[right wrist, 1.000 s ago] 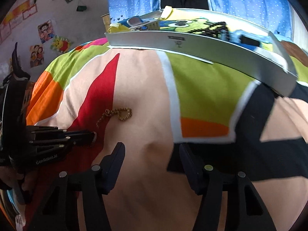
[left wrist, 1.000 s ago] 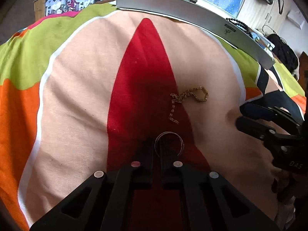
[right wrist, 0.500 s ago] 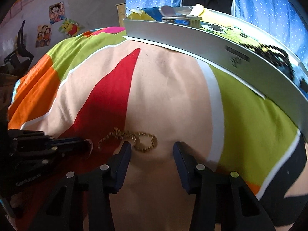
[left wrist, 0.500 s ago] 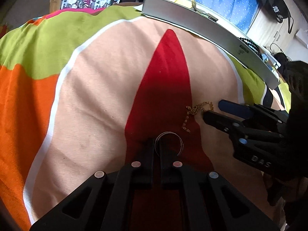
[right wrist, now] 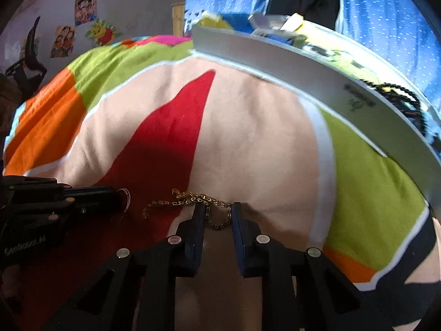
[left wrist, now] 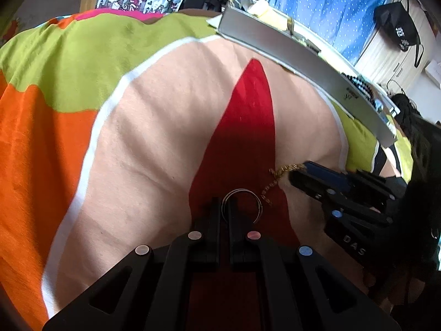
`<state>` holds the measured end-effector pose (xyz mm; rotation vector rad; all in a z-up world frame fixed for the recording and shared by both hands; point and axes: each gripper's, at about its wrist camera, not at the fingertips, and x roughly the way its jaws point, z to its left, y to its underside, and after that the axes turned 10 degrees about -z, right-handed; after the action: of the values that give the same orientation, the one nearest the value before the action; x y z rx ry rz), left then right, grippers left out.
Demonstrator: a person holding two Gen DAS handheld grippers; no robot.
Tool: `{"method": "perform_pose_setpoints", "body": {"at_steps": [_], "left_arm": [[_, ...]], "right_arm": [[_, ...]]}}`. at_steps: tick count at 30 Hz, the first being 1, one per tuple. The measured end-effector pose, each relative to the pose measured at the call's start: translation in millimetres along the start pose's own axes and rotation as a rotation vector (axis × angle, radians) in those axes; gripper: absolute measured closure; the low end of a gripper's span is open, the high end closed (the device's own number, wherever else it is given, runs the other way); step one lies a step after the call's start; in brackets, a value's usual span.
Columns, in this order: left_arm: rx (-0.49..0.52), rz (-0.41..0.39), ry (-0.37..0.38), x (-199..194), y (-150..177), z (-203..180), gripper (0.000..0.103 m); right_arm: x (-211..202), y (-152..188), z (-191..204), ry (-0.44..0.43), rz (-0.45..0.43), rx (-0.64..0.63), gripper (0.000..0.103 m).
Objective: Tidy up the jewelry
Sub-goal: 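Carry the gold chain with the right gripper while the left carries the hoop into the tray, then open the left gripper in the tray while the right releases the gold chain there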
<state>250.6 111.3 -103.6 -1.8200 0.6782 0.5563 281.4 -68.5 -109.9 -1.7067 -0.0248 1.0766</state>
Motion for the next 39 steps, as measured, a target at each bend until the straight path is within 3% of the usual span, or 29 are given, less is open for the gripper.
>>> {"method": "perform_pose_setpoints", "body": {"at_steps": [10, 17, 21, 26, 32, 39], "left_arm": [[0.032, -0.123, 0.022, -20, -46, 1, 0.100], [0.034, -0.261, 0.046, -25, -114, -12, 0.100], [0.057, -0.319, 0.058, -3, -155, -42, 0.100], [0.079, -0.294, 0.056, 31, -177, -54, 0.100], [0.065, -0.223, 0.031, 63, -166, -52, 0.100], [0.081, -0.218, 0.016, 72, -161, -54, 0.100]], "right_arm": [[-47, -33, -13, 0.080, -0.153, 0.071, 0.085], [-74, -82, -36, 0.157, -0.291, 0.113, 0.085], [-77, -107, -57, 0.207, -0.350, 0.153, 0.085], [-62, -120, -77, 0.236, -0.351, 0.215, 0.085], [-42, -106, -80, 0.226, -0.299, 0.228, 0.085], [-31, -91, -88, 0.217, -0.272, 0.274, 0.085]]}}
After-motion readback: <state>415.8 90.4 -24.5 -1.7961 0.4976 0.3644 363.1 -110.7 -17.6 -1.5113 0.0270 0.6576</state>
